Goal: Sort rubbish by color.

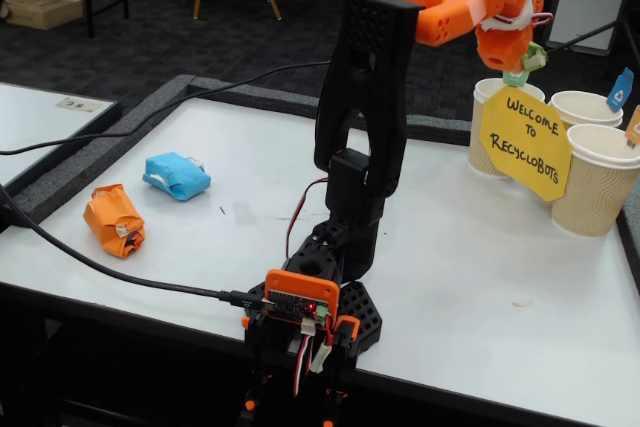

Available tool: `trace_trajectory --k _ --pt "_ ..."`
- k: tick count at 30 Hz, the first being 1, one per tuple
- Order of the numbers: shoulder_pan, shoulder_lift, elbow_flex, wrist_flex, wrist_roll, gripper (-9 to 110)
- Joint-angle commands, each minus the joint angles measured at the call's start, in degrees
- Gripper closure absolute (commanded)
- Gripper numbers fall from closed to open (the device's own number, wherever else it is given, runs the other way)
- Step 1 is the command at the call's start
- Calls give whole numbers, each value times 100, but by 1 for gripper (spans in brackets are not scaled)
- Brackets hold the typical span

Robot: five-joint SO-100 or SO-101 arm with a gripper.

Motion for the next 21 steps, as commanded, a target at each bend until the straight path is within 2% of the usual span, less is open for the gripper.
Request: trace_trajectory --k 1,21 --pt "-26 220 -606 -343 -70 100" --pt "26 246 -387 -149 -70 91"
